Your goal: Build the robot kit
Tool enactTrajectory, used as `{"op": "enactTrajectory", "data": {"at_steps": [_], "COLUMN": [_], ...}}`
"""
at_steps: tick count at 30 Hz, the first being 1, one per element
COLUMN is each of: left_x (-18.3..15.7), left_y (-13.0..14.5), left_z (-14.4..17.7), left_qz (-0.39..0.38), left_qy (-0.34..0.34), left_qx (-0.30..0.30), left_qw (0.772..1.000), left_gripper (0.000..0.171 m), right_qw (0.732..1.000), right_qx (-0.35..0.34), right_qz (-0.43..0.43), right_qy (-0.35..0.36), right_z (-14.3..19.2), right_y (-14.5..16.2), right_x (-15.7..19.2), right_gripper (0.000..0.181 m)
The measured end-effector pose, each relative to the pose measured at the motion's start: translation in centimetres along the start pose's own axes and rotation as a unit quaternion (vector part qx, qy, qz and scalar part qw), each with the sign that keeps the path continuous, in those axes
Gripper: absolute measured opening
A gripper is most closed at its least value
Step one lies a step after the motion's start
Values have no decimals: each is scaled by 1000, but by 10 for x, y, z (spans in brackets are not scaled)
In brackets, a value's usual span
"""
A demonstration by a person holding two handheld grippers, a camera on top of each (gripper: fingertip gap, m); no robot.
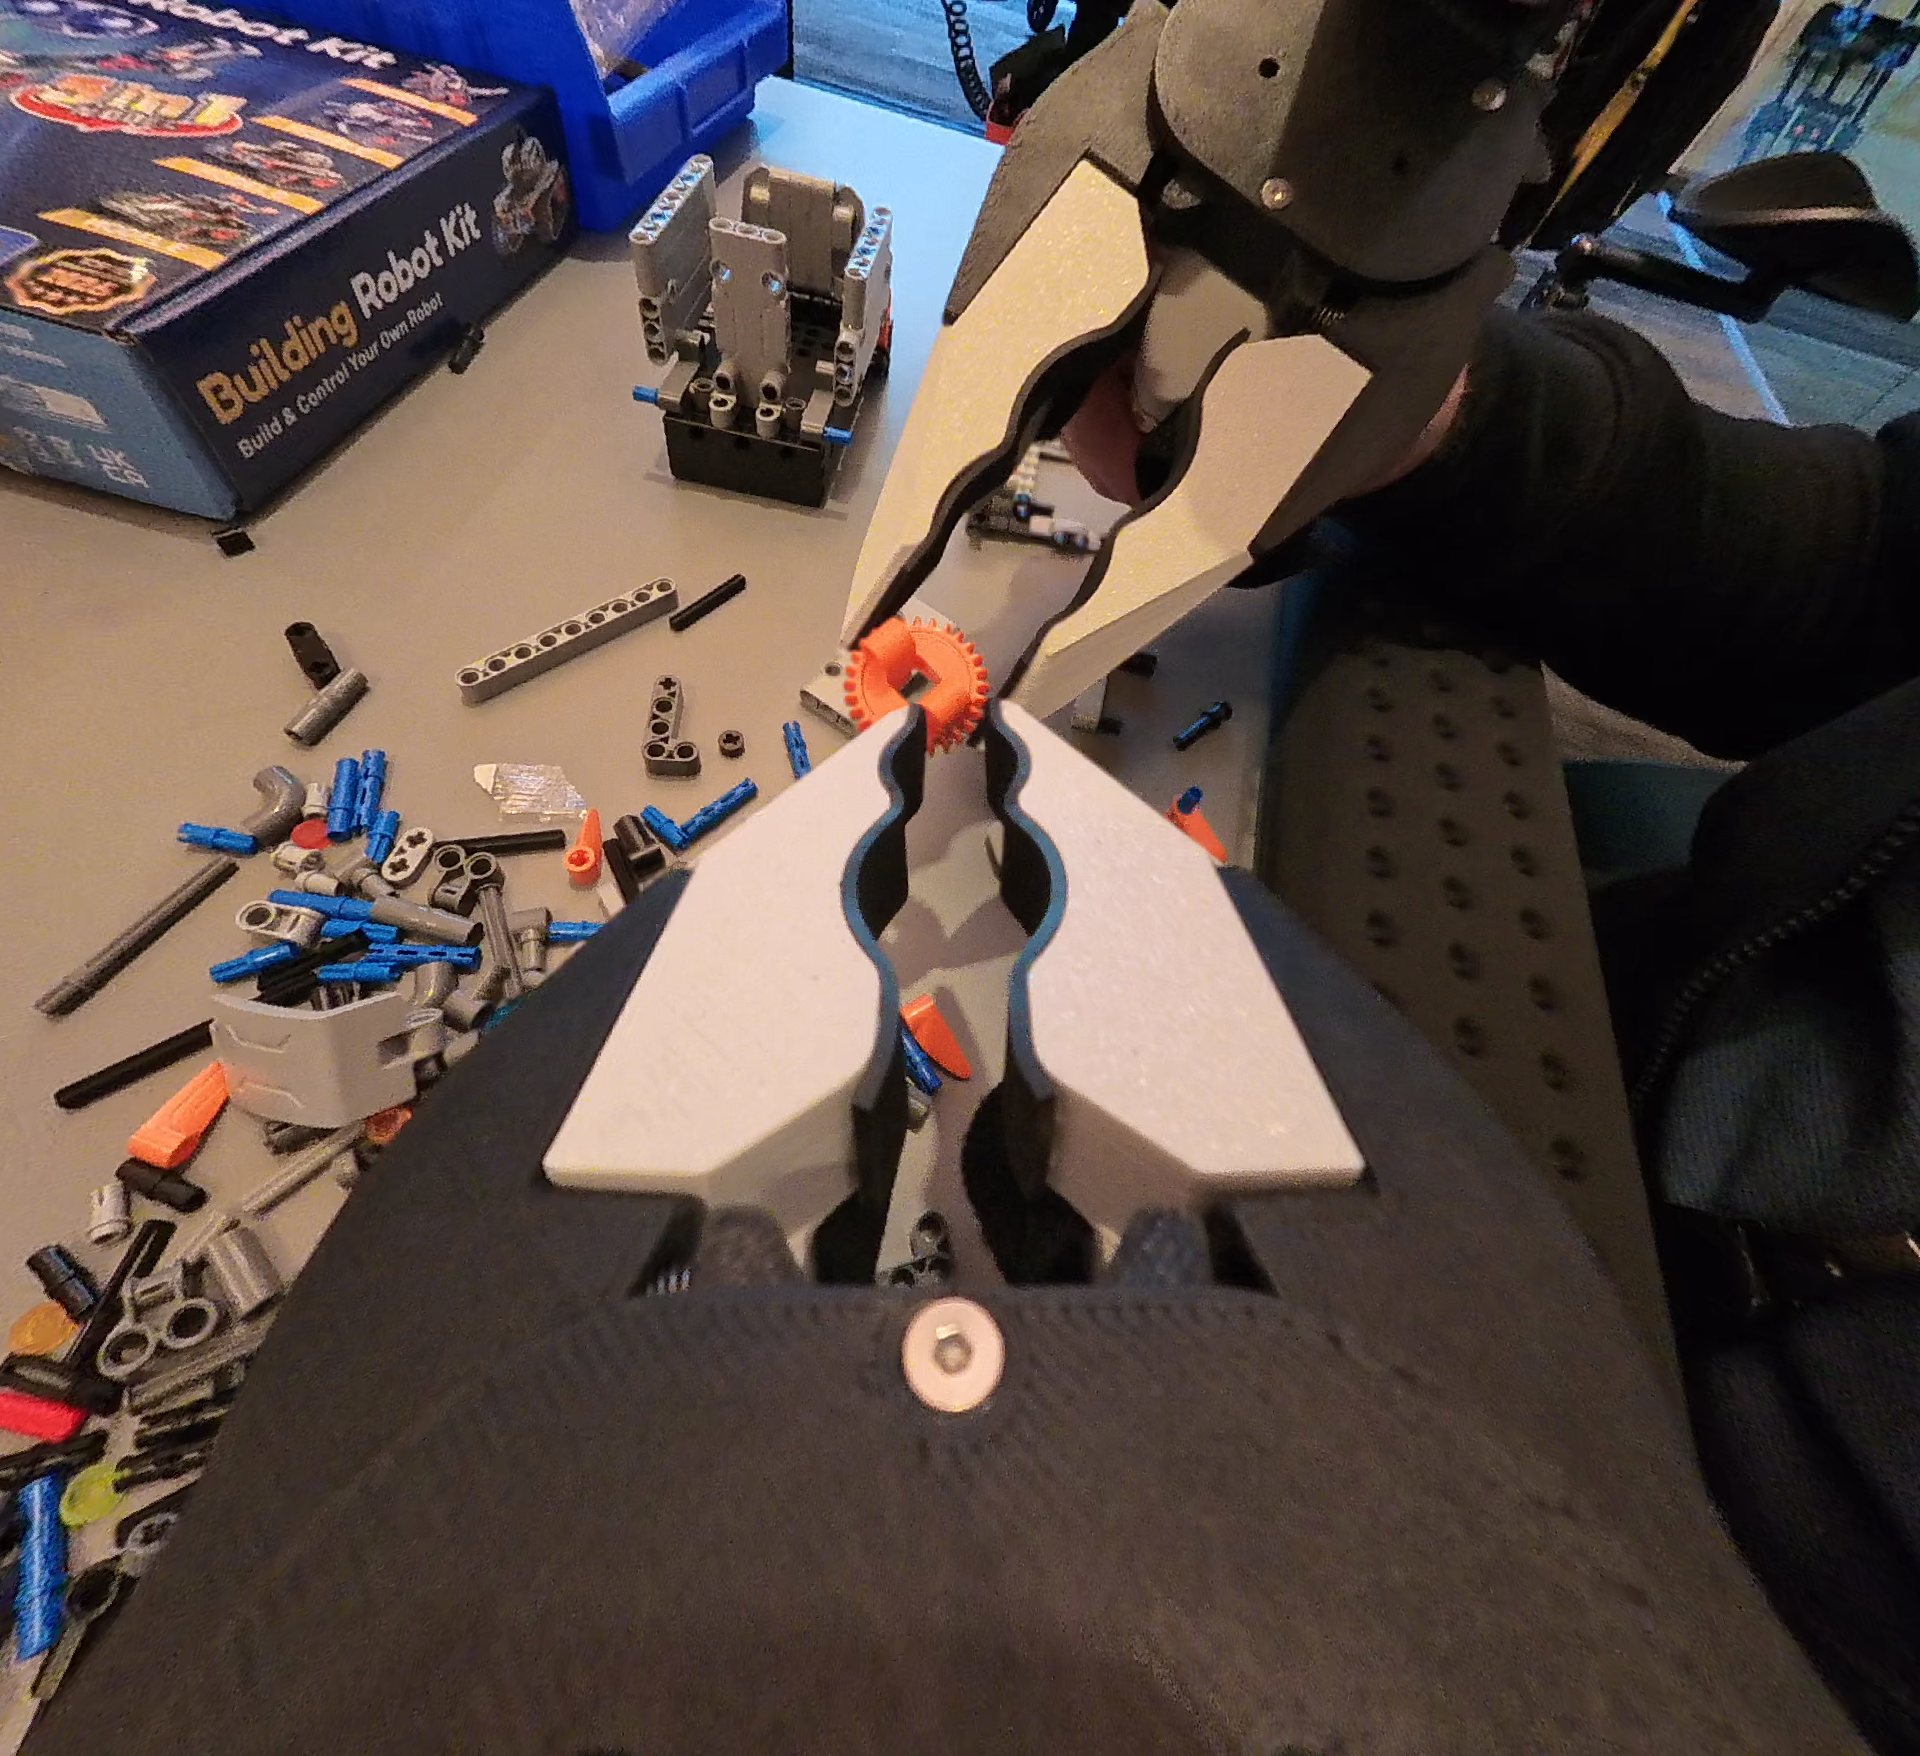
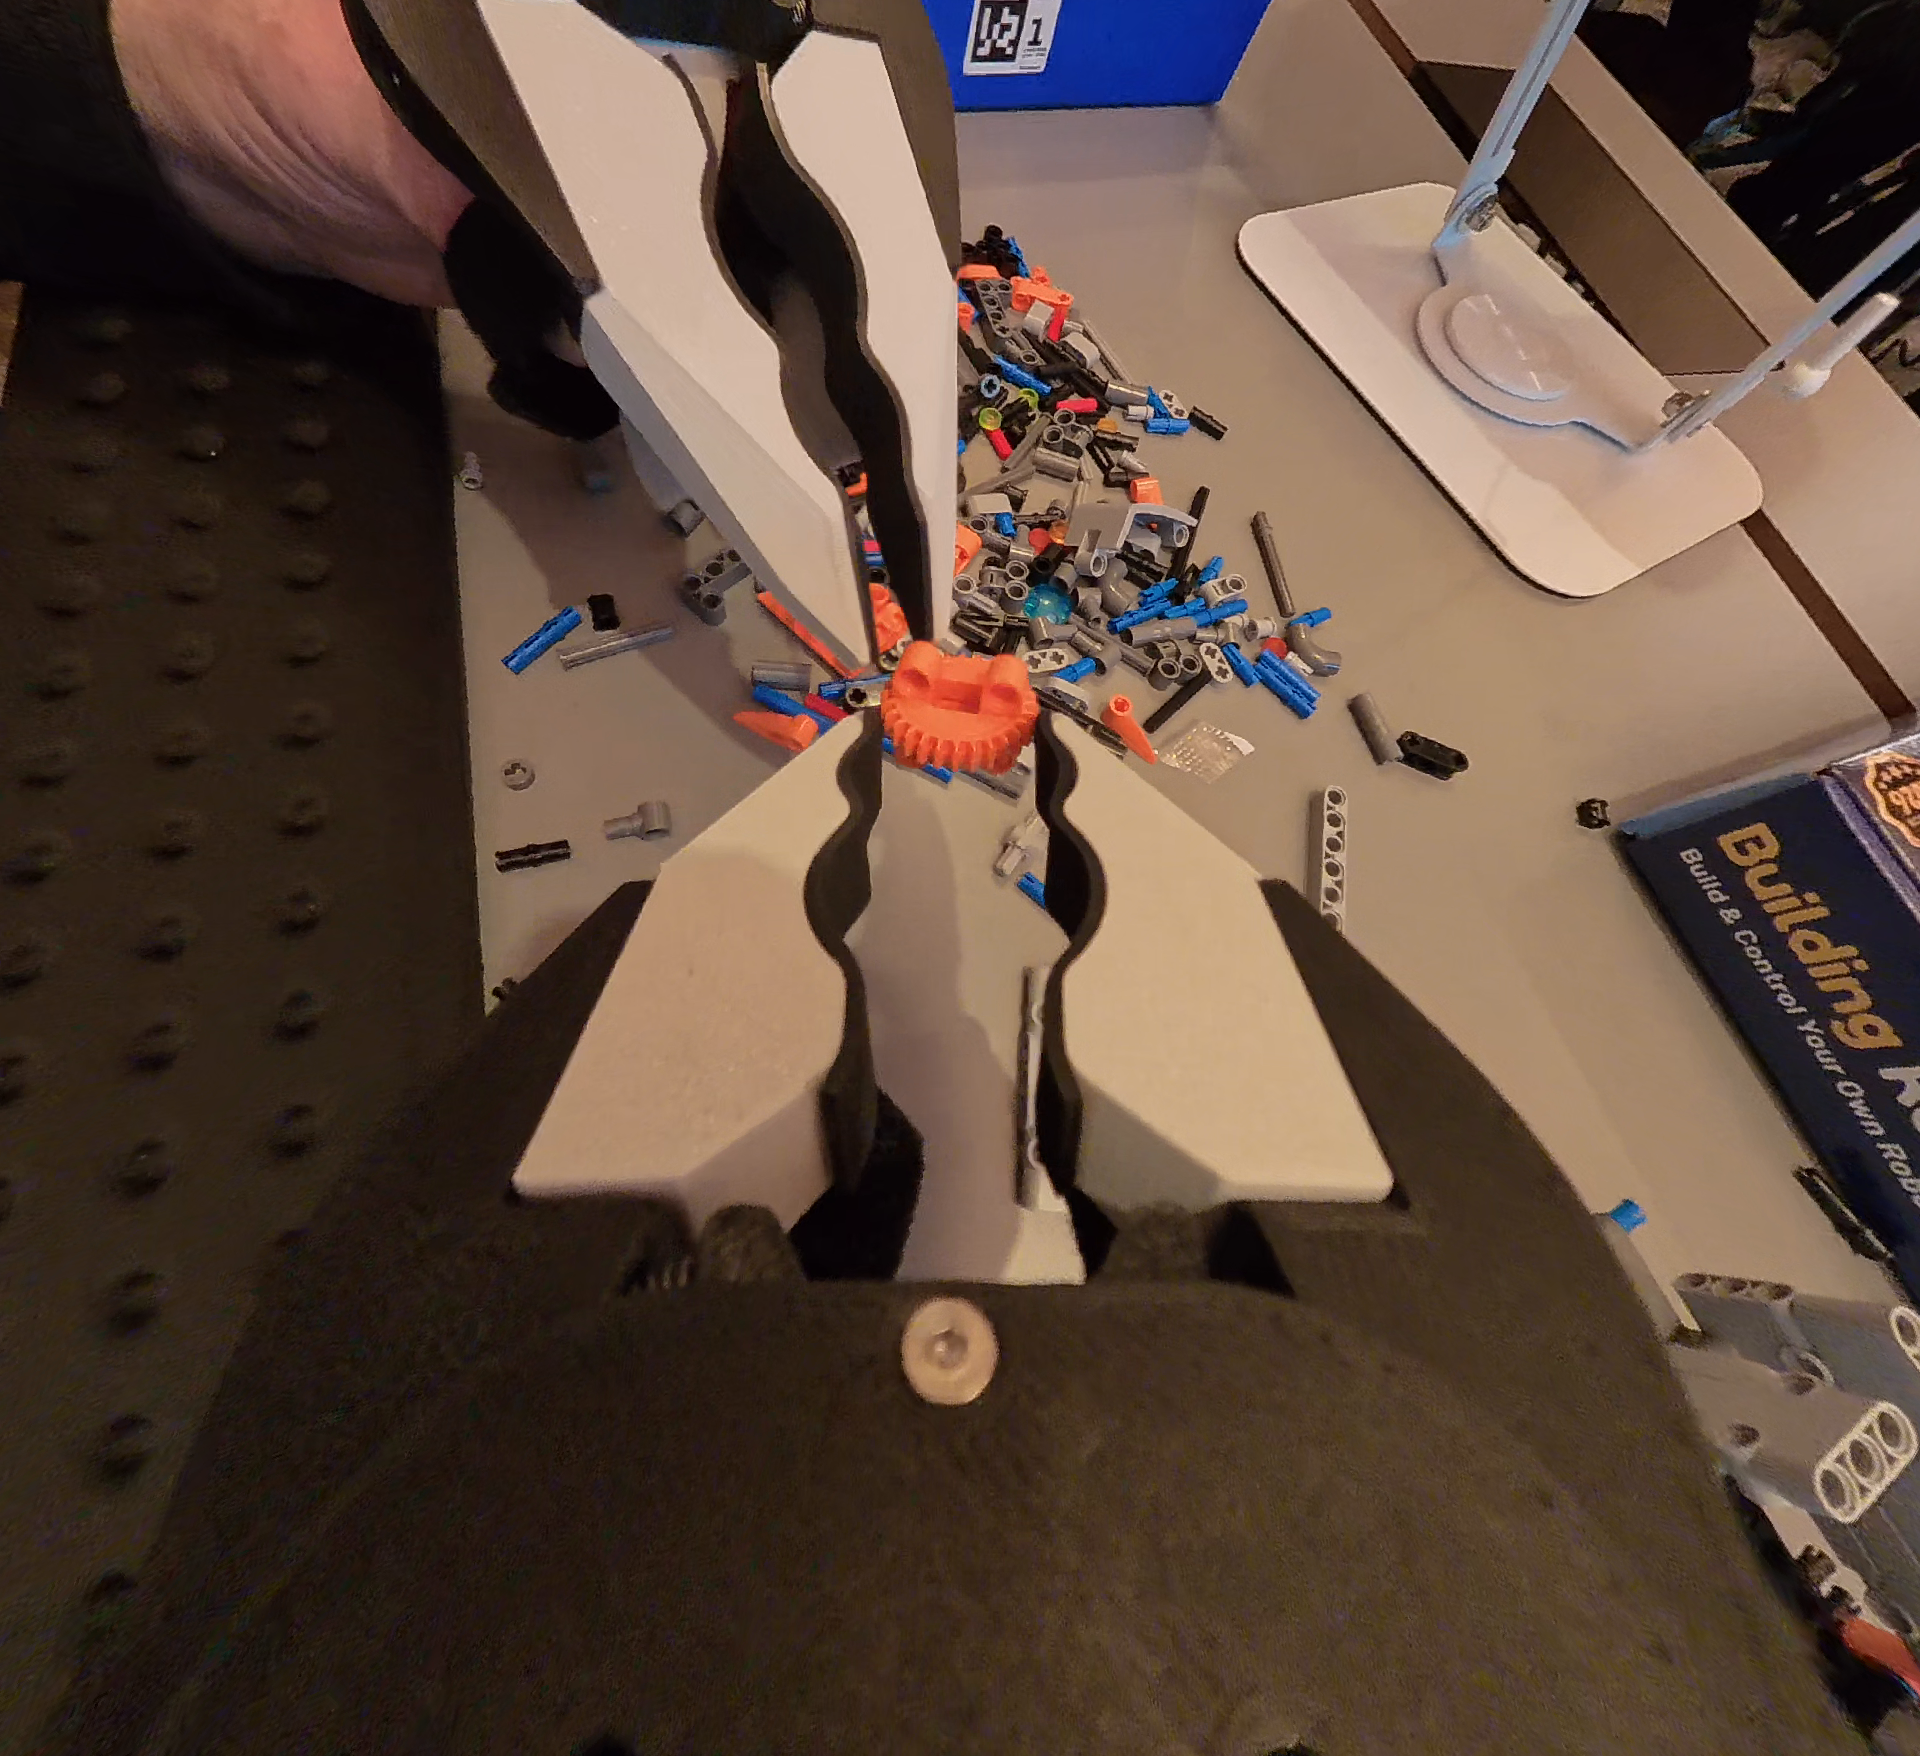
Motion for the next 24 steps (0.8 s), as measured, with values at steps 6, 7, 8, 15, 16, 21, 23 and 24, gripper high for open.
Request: {"op": "enactTrajectory", "data": {"at_steps": [6,7,8,15,16,21,23,24], "left_x": [4,4,4,8,9,11,11,11], "left_y": [-2,-2,-2,-3,-2,-2,-1,-1], "left_z": [4,5,6,11,11,13,13,13], "left_qz": [6,5,3,-3,-3,-5,-5,-5], "left_qy": [-3,-5,-7,-20,-21,-28,-30,-30], "left_qx": [-8,-8,-8,-10,-10,-8,-7,-7], "left_qw": [1000,1000,1000,1000,1000,1000,1000,1000], "left_gripper": [13,13,14,14,14,14,14,14], "right_qw": [1000,1000,1000,1000,1000,1000,999,999], "right_qx": [-3,-3,-2,4,8,20,24,26], "right_qz": [-1,-2,-3,-10,-11,-19,-21,-22], "right_qy": [-1,-2,-2,-6,-5,-6,-6,-5], "right_z": [2,2,3,5,5,5,6,6], "right_y": [0,0,0,5,8,14,16,17], "right_x": [-1,-1,-1,-4,-4,-7,-8,-8], "right_gripper": [27,27,27,28,27,28,28,28]}}
Point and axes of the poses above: each gripper's, where its closed fingertips meet, z back along the fingers, y out of its underside, x = y × z across the jaws, the point moved 1 cm from there along z, back along the fingers, and after that the axes turned 1 degree about -z, right-handed, at the moved point
